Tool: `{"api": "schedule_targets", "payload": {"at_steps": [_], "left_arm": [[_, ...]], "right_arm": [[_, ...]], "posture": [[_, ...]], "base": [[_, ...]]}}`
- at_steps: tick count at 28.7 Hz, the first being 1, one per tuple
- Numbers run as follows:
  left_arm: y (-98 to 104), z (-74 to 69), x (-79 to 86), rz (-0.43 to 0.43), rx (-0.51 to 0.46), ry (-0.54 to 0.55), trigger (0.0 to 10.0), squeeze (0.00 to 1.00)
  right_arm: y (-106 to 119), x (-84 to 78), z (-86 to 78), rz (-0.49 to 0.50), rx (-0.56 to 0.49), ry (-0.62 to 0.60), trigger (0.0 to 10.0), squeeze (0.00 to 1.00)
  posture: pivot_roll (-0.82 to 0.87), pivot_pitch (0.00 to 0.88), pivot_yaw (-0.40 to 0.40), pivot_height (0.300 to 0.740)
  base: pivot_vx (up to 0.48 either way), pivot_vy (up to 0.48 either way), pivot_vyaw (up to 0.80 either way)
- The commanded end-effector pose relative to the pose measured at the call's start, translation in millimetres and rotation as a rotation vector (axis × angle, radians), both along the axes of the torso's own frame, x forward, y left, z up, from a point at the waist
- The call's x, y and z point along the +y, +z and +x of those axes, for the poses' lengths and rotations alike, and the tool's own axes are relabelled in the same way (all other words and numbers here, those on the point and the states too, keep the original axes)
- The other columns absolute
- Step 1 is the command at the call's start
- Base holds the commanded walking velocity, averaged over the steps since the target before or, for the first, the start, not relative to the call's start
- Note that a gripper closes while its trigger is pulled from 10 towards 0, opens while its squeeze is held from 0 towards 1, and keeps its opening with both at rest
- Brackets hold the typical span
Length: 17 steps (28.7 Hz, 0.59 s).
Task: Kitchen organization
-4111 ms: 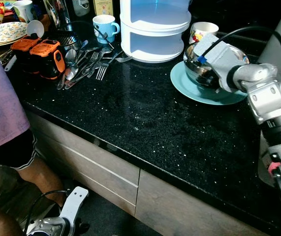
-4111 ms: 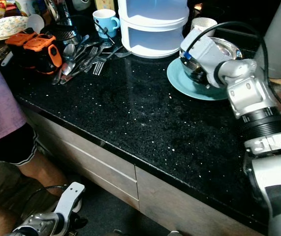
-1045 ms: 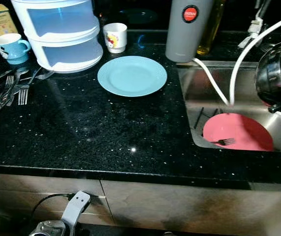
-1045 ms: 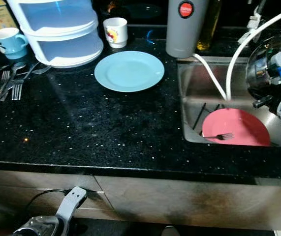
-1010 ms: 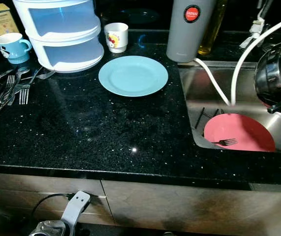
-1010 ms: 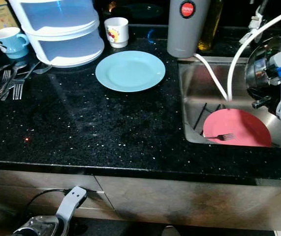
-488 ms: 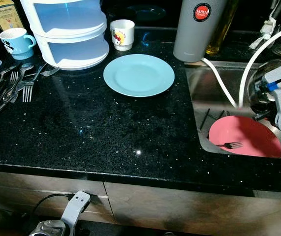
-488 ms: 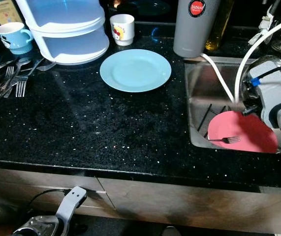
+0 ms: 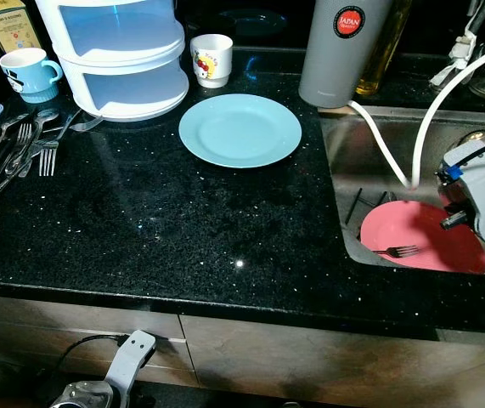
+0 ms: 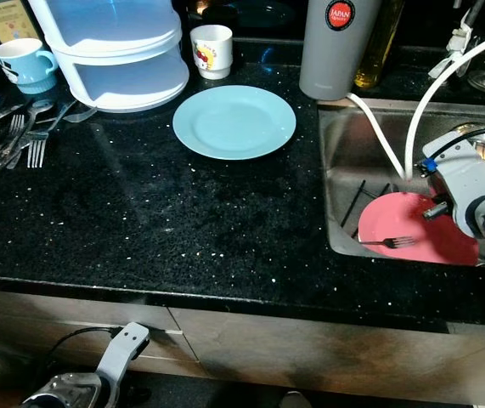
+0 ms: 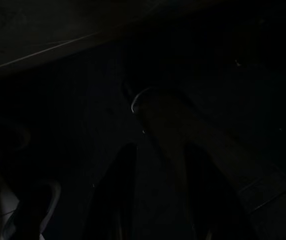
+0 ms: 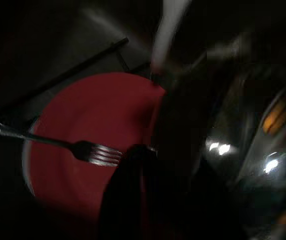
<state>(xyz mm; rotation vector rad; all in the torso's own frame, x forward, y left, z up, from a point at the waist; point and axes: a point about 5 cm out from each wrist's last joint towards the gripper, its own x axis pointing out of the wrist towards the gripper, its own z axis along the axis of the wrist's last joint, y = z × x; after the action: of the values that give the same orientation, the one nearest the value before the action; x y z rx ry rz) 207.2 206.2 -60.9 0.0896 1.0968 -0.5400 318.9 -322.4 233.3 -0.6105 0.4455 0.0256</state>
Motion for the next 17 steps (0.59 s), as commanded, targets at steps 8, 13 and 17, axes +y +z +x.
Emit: {"api": "schedule_targets", "payload": {"at_steps": [8,13,17], "left_arm": [[0.5,1.0,0.6,0.003,-0.01,0.007,10.0,0.0],[0.5,1.1,0.4,0.004,-0.011,0.004,10.0,0.0],[0.4,0.8,0.7,0.007,-0.01,0.001,10.0,0.0]], "right_arm": [[12.2,21.6,14.5,0.086,-0.15,0.081,10.0,1.0],[24.6,33.1,20.4,0.143,-0.253,0.128,10.0,1.0],[35.2,48.8,23.7,0.227,-0.355,0.201,10.0,0.0]], "posture": [[0.0,0.121,0.011,0.74],[-0.01,0.11,0.01,0.74],[-0.01,0.103,0.012,0.74]], "base": [[0.0,0.0,0.0],[0.0,0.0,0.0],[0.0,0.0,0.0]]}}
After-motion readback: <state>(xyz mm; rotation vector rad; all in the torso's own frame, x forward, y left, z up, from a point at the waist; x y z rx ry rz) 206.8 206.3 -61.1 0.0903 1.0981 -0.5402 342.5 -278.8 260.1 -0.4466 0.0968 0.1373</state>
